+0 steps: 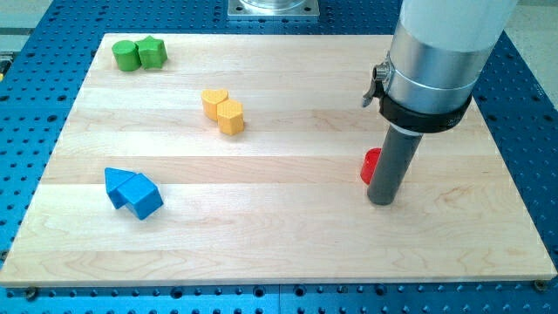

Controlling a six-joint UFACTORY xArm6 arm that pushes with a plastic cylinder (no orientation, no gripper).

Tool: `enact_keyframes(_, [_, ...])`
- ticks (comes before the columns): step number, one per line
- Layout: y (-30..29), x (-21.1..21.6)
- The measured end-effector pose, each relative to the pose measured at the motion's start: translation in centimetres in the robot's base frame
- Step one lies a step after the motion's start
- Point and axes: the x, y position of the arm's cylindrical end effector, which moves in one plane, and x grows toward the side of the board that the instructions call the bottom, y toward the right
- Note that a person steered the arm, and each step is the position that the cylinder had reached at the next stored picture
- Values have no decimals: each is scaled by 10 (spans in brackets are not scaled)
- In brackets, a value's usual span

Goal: Move the yellow blocks vertical to each other

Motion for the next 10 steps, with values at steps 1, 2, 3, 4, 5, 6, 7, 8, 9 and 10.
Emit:
enact_keyframes(1, [0,0])
enact_keyframes(2, [0,0])
enact_keyframes(3, [0,9])
enact_keyframes(4, [-21,15])
enact_keyframes(5, [-127,-2])
enact_keyframes(6, [-167,-62])
enact_keyframes(7, [-173,-78])
enact_keyframes(8, [-181,-91])
enact_keyframes(9, [-260,-120])
enact_keyframes(10, [-315,-122])
